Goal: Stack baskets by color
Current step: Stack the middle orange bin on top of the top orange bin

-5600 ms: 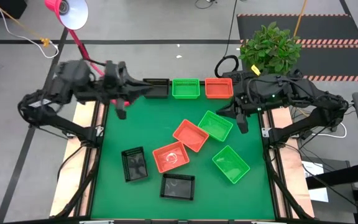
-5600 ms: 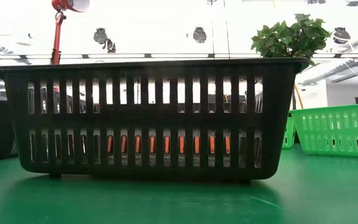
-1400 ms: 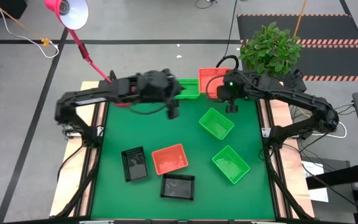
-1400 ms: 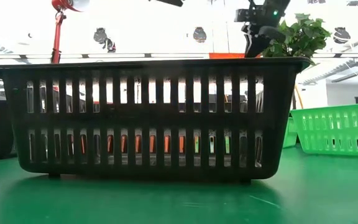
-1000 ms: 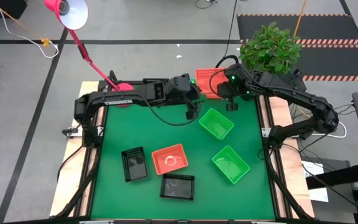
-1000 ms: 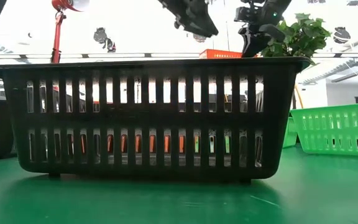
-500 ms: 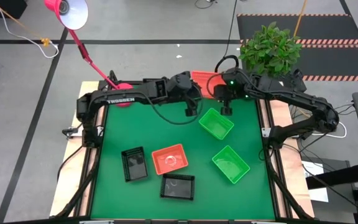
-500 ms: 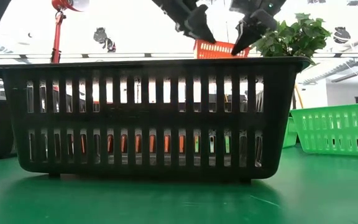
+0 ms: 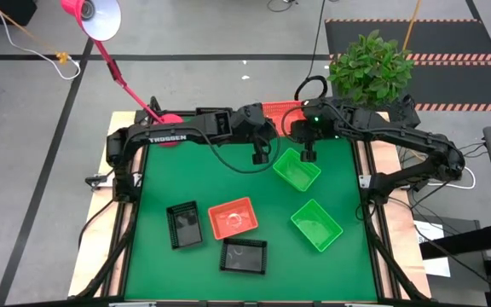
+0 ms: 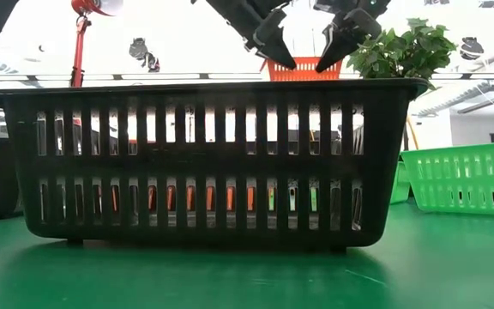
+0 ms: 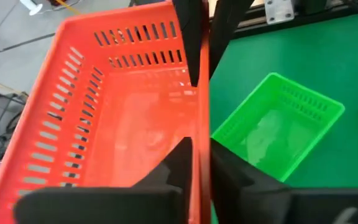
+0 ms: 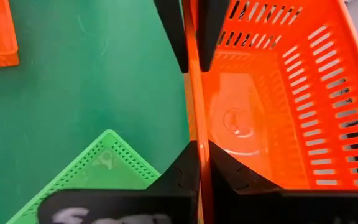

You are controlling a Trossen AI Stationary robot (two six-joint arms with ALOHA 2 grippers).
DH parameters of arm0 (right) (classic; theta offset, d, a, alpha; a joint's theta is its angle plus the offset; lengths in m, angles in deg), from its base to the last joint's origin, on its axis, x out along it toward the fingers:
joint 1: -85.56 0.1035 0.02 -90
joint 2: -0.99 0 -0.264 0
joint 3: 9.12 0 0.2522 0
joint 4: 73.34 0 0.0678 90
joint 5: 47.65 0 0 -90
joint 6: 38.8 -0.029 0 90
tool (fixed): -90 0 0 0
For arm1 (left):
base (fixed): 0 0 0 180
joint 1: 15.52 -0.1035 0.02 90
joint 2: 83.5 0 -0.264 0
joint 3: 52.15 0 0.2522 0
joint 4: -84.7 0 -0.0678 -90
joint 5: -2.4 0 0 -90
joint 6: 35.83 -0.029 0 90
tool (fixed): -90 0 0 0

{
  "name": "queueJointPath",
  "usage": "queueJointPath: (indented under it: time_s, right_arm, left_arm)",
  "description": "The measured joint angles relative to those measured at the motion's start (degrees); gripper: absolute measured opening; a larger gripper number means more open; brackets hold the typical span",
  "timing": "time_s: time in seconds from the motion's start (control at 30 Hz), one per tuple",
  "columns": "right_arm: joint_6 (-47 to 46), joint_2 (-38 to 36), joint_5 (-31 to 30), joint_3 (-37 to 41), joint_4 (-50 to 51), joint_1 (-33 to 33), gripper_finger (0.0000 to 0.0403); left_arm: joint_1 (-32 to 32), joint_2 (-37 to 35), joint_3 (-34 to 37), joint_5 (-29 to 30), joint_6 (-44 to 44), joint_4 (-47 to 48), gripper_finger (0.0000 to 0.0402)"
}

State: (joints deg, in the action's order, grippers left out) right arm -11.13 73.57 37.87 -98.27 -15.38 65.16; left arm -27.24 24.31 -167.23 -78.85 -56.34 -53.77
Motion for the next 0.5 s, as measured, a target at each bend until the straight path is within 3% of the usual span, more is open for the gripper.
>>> queueJointPath:
  time_s: [0.1,0.3,0.5]
  right_arm:
    - [-0.1,0.0,0.0,0.0,-0.3,0.0,0.0006]
    - [-5.6,0.0,0.1,0.0,-2.8,0.0,0.0044]
    - [-6.7,0.0,0.1,0.0,-5.4,0.0,0.0085]
  left_arm:
    - [-0.2,0.0,0.0,-0.3,-0.1,-0.1,0.001]
    - [-0.8,0.0,0.0,-0.3,-0.6,0.0,0.0025]
    - [-1.2,0.0,0.0,-1.4,-0.6,-0.1,0.0008]
